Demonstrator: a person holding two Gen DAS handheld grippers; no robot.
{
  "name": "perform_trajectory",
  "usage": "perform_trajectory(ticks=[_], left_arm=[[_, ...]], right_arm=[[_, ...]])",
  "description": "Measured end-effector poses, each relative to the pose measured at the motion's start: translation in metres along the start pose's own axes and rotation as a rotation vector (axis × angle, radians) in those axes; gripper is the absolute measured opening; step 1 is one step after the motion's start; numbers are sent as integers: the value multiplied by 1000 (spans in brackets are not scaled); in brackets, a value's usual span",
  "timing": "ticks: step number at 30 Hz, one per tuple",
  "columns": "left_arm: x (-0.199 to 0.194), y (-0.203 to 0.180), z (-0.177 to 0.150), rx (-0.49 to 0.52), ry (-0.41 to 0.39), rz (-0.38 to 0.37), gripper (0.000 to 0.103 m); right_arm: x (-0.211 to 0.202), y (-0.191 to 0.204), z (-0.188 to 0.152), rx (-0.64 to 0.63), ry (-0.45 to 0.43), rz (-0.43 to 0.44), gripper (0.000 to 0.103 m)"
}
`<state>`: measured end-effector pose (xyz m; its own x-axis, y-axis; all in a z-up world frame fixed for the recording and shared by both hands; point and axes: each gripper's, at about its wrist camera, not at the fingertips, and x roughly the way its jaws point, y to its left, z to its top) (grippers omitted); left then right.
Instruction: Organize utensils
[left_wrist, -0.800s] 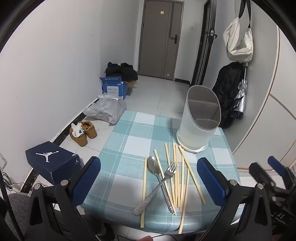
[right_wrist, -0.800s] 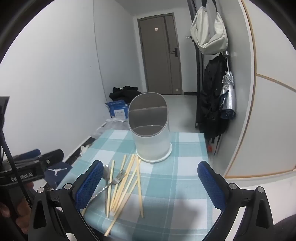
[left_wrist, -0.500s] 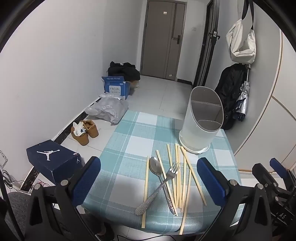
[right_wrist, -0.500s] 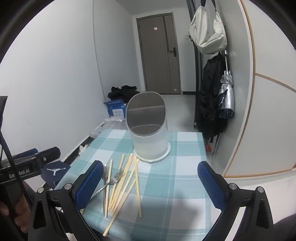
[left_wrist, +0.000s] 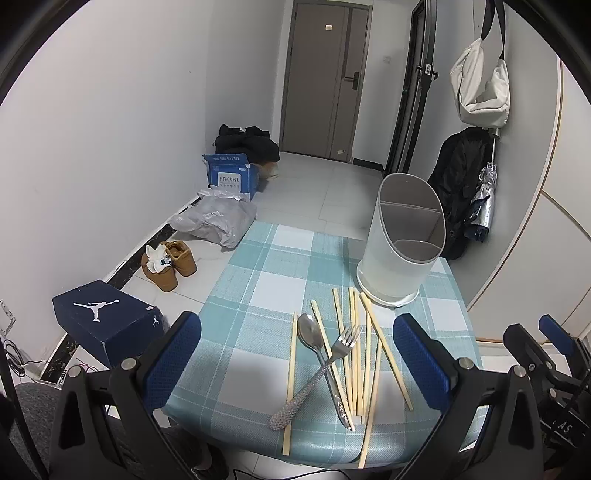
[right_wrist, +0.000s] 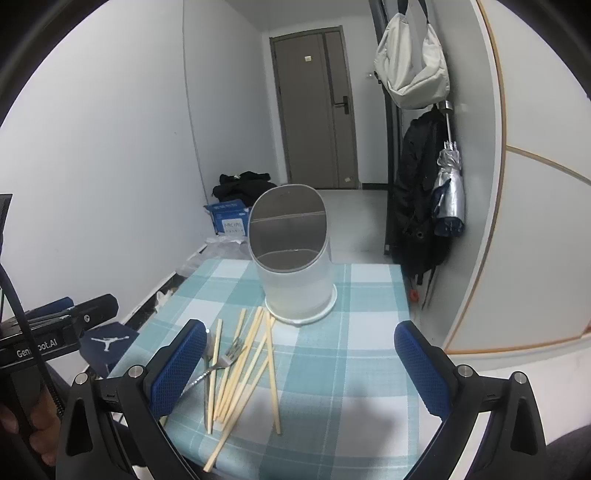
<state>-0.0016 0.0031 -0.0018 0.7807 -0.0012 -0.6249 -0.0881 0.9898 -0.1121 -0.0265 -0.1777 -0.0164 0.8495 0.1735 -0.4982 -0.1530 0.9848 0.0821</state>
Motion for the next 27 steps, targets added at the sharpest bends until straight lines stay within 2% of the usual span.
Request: perform_trajectory(ticks=[27], left_arm=[[0, -1, -1, 4, 4, 3, 102]], right_arm=[[2, 1, 0, 6, 0, -2, 102]])
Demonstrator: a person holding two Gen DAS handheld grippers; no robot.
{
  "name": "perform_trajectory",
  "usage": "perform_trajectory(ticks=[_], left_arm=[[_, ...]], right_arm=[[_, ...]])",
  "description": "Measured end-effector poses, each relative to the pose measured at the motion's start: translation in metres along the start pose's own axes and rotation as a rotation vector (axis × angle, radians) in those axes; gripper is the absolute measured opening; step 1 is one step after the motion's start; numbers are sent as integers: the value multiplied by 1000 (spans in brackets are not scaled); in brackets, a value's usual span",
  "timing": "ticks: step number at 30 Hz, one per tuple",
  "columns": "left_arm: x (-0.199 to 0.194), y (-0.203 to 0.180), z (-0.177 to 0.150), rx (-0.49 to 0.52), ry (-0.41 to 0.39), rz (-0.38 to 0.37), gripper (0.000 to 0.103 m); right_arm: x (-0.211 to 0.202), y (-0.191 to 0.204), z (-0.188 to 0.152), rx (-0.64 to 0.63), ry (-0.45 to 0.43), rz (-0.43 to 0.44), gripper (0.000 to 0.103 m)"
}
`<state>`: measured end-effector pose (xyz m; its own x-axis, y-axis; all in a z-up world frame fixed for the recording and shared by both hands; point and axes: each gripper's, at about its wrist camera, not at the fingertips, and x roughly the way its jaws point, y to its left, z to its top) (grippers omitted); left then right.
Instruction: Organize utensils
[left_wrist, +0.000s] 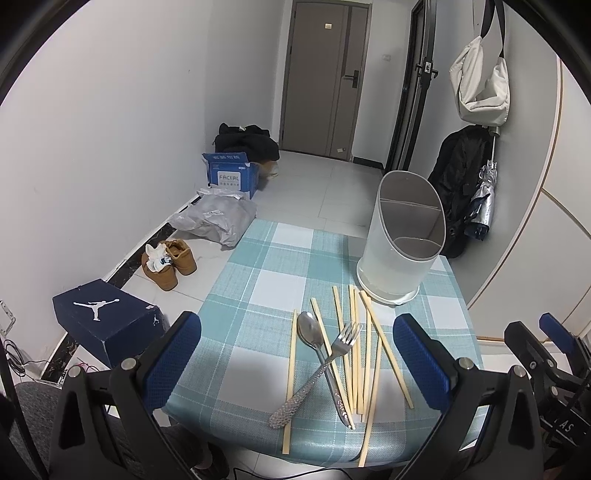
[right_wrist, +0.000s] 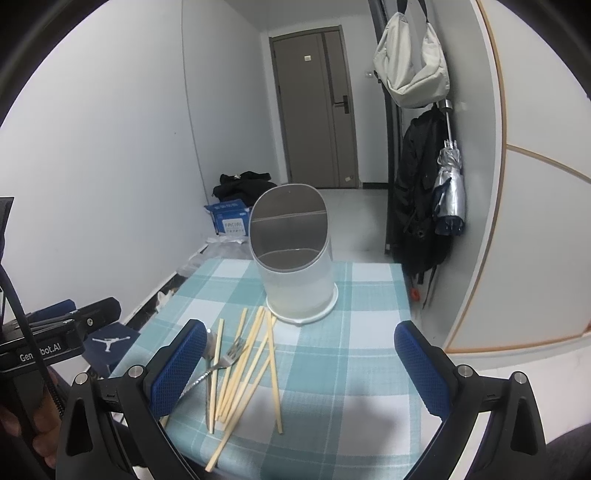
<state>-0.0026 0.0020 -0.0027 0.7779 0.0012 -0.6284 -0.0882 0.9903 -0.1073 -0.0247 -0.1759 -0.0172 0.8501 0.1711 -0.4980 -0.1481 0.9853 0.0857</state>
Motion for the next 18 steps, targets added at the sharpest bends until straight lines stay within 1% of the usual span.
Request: perform_trajectory(ticks=[18], left_arm=[[0, 0, 1, -6, 0, -4, 102]], right_arm=[[-2, -2, 0, 11, -5, -3, 102]])
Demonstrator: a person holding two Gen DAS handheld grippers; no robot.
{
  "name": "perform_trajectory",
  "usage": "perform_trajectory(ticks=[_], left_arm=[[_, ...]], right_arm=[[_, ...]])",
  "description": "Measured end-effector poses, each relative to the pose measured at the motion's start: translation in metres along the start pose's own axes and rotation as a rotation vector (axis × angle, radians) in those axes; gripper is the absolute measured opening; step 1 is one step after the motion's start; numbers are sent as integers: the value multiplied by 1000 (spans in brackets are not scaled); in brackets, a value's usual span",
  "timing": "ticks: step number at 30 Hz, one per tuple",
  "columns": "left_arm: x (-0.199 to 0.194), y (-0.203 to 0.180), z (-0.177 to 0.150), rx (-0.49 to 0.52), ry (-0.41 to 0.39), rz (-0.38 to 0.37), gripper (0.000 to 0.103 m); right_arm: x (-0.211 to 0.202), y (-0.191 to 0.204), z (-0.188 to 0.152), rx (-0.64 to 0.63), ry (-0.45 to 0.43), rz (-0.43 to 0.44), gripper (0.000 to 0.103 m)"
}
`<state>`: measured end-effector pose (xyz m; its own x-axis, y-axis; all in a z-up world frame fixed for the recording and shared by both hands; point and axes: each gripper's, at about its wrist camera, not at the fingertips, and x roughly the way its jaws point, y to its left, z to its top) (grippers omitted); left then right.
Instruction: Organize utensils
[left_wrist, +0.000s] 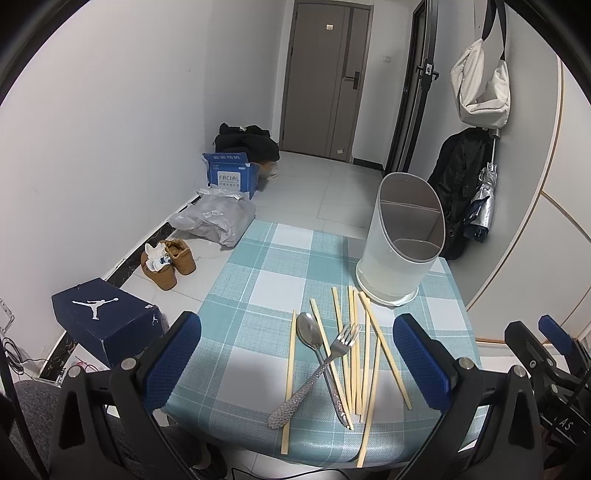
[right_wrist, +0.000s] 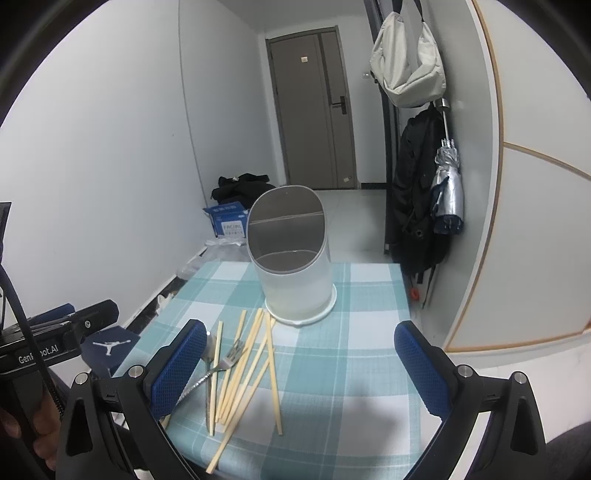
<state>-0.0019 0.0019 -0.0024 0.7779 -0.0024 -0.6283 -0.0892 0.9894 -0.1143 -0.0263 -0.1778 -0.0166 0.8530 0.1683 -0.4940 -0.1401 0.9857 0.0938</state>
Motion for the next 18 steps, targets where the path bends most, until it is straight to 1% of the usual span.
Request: perform_trajectory(ticks=[6, 13, 18], left_arm=[[1, 0, 0, -2, 1, 1, 102], [2, 3, 4, -13, 10, -26, 102], [11, 13, 8, -35, 49, -66, 102]], right_arm=[[1, 0, 1, -1, 9, 11, 102], [7, 0, 0, 6, 22, 24, 102], [16, 3, -1, 7, 56, 40, 102]])
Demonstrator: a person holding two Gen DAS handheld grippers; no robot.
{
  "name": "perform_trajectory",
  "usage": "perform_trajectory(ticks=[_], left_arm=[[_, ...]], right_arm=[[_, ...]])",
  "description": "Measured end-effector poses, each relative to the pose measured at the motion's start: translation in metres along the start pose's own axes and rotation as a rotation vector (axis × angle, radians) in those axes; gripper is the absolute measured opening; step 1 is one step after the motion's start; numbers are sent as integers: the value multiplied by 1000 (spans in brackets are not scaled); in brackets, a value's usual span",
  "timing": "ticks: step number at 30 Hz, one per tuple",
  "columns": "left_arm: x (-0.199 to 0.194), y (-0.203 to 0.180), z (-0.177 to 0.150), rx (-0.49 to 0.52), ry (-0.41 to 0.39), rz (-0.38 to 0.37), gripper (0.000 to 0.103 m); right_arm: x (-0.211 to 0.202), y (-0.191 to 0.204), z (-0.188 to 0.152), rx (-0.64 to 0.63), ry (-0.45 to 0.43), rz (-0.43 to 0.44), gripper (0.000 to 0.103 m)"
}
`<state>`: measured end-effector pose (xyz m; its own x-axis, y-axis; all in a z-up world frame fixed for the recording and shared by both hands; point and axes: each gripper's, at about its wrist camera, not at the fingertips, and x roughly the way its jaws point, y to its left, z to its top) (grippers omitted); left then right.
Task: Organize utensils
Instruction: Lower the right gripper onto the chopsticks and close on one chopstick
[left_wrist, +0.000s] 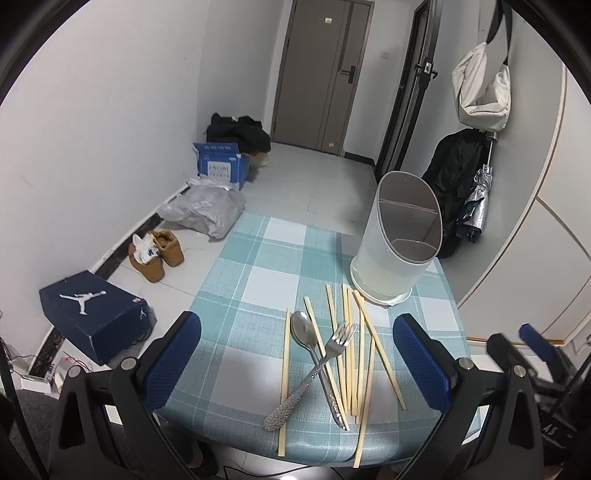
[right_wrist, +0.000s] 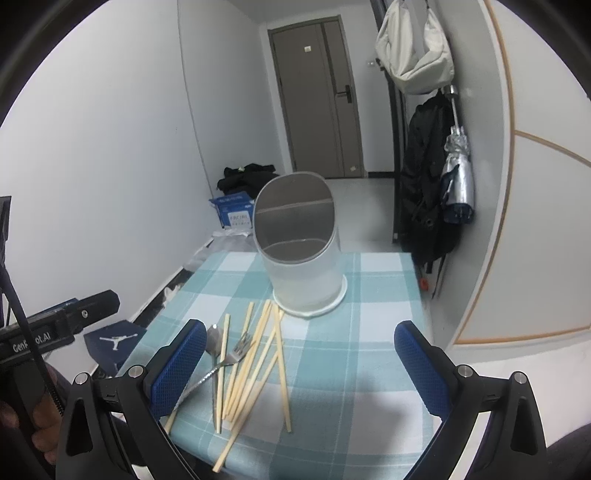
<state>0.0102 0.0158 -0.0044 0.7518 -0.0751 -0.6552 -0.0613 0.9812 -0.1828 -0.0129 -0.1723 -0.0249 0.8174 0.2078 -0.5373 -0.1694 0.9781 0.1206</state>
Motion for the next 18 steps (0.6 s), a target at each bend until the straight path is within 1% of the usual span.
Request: perform_trajectory(ticks=[2, 3, 5, 8, 10, 12, 14, 15, 16, 18], left_arm=[[4, 8, 2, -22, 16, -5, 102], [6, 14, 4, -37, 22, 6, 102], [12, 27, 7, -68, 42, 6, 102], [23, 46, 11, -118, 72, 12, 102], [32, 58, 13, -149, 96, 9, 102], [39, 67, 15, -175, 111, 8, 102], [46, 73, 16, -192, 123, 11, 102], [49, 74, 16, -197, 132, 9, 102], [53, 75, 17, -202, 142, 7, 102], [57, 77, 18, -210, 158, 0, 102]], right_arm=[[8, 4, 0, -9, 26, 18, 102], [14, 6, 0, -8, 44, 38, 102], [25, 10, -1, -6, 77, 85, 102], [51, 17, -1, 24, 173, 177, 100], [71, 24, -3, 39, 245, 237, 88], [92, 30, -5, 58, 319, 282, 83], [112, 34, -9, 89, 383, 308, 75], [120, 35, -11, 94, 402, 319, 67], [132, 38, -13, 96, 435, 320, 61], [147, 41, -16, 97, 467, 312, 55]])
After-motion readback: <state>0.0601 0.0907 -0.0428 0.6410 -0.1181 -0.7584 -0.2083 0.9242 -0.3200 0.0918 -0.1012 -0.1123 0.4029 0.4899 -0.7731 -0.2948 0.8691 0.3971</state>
